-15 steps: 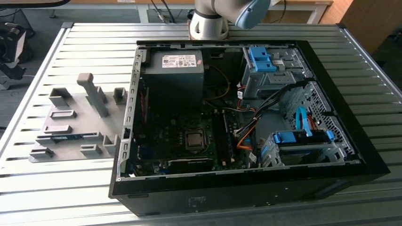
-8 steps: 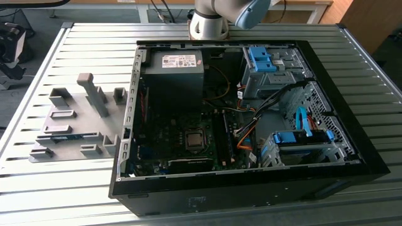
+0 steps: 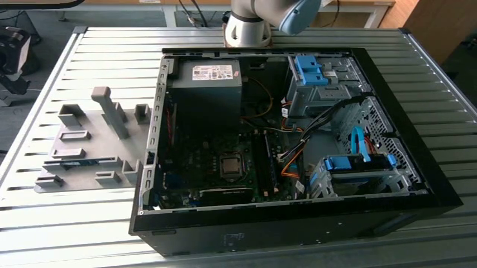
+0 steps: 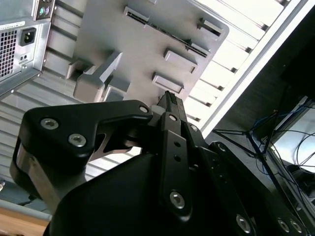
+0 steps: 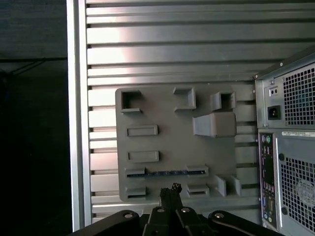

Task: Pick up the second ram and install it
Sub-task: 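Pick up the second ram and move it above second insertion slot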

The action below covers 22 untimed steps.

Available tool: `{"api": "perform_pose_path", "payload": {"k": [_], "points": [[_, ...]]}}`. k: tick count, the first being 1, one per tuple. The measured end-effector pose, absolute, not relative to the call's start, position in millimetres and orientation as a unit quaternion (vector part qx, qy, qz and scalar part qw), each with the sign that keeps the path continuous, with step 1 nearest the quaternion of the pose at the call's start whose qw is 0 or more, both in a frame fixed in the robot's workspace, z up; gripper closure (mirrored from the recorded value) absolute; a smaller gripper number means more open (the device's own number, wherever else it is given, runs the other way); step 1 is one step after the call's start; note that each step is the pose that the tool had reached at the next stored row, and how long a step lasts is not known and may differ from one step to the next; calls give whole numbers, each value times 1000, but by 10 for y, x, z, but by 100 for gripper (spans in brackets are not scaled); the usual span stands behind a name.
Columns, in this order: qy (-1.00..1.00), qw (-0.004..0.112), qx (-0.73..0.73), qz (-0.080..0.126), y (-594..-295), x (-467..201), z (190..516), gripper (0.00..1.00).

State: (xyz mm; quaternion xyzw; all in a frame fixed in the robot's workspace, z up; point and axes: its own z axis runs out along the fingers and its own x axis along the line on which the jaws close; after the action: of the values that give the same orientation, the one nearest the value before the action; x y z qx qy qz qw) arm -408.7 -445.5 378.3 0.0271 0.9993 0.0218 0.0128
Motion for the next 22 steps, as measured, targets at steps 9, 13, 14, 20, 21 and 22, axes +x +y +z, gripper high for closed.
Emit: {"api": "perform_pose_path", "payload": {"k": [9,13,14,20,21,22], "points": [[999,11,-44,22,-4455,-4090,3777,89],[997,11,-77,22,-4455,-4090,3772,89],[996,10,-85,22,-4455,-4090,3771,89],[991,9,-129,21,-4456,-4090,3762,89],[990,9,-137,20,-4456,-4089,3761,89],[990,9,-143,20,-4456,-4089,3760,89]]}}
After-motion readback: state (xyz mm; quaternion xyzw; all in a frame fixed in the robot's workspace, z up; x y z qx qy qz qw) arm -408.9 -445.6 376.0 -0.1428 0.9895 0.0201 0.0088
